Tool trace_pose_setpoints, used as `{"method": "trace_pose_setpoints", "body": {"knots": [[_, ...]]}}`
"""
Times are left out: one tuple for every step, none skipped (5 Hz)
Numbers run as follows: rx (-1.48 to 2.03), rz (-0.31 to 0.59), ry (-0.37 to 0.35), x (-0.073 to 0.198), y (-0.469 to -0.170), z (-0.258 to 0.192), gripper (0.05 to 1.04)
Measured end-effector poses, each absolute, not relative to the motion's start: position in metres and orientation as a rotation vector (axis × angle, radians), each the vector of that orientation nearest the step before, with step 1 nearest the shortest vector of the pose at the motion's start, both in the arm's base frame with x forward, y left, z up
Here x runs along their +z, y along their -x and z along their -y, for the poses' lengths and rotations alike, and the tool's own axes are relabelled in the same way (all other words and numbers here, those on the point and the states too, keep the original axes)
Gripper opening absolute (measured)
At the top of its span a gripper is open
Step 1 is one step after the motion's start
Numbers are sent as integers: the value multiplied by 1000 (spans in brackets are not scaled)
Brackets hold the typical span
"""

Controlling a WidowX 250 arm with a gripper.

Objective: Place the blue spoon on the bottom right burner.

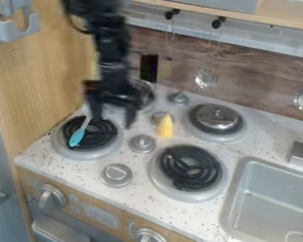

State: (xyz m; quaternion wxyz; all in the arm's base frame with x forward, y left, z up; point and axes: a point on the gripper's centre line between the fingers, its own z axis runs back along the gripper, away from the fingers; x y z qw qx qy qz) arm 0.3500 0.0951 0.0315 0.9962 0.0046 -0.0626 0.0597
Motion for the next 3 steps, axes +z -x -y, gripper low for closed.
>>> {"method": "trace_pose_setpoints", "body": {"knots": [[186,148,-30,32,-346,-123,1000],[293,146,-40,28,-333,-158,999],[318,122,-34,14,-335,-165,999]]}}
